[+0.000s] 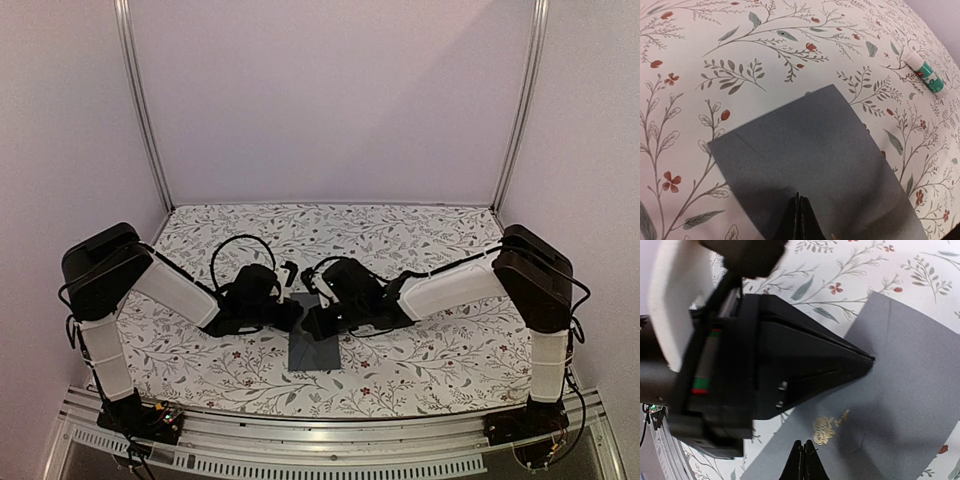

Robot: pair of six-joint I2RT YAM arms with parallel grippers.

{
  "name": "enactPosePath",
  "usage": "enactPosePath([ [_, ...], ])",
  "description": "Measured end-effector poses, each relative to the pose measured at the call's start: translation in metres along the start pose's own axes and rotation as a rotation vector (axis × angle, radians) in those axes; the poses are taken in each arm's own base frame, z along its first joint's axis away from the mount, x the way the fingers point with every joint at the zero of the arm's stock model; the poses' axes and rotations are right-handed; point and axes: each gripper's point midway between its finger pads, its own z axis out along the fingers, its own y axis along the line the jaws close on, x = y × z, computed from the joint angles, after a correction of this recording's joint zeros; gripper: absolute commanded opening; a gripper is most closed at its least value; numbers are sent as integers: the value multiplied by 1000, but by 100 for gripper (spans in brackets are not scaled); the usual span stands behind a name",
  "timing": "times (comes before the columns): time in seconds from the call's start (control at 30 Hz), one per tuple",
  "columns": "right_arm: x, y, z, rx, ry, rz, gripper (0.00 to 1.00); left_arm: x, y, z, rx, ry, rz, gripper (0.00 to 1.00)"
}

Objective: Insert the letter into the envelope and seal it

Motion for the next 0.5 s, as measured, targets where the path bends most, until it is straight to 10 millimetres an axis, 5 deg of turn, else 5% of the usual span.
enactPosePath([
  [0.23, -21, 24, 2, -21, -32, -31, 1, 0, 0, 0, 0, 0, -1, 0],
  [0.5, 13, 3, 20, 5, 33, 1, 1, 0, 1, 0, 1, 0, -1, 0],
])
